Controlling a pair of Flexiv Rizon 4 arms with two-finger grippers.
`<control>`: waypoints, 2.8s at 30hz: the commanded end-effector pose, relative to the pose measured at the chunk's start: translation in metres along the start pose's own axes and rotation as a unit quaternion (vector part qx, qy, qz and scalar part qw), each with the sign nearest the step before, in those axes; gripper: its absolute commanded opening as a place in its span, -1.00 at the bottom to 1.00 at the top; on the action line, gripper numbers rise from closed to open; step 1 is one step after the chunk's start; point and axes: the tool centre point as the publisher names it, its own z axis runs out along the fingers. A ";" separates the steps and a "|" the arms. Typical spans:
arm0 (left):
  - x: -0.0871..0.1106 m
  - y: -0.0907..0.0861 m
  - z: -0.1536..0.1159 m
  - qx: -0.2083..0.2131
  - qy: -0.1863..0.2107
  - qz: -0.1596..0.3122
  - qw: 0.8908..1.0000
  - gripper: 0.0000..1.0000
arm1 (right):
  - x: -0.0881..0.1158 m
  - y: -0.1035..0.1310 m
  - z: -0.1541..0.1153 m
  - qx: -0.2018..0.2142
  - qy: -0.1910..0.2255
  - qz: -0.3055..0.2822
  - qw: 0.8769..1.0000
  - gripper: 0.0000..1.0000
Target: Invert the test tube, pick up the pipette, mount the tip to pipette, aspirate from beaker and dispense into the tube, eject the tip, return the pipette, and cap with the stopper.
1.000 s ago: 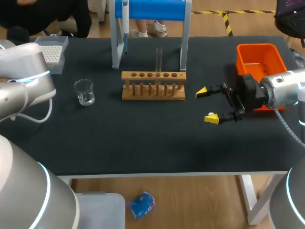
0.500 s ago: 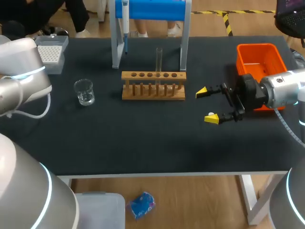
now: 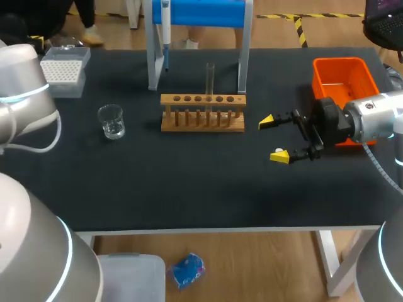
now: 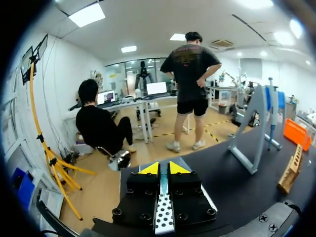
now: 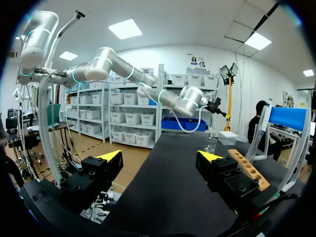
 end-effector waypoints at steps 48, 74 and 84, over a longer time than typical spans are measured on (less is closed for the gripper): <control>0.249 -0.010 -0.209 -0.058 0.416 0.129 0.898 -1.00 | 0.001 0.000 0.000 0.001 -0.001 0.000 1.000 1.00; 0.407 -0.012 -0.227 -0.024 0.479 0.104 0.871 -1.00 | 0.001 0.000 0.000 0.001 -0.001 0.000 1.000 1.00; 0.407 -0.012 -0.227 -0.024 0.479 0.104 0.871 -1.00 | 0.001 0.000 0.000 0.001 -0.001 0.000 1.000 1.00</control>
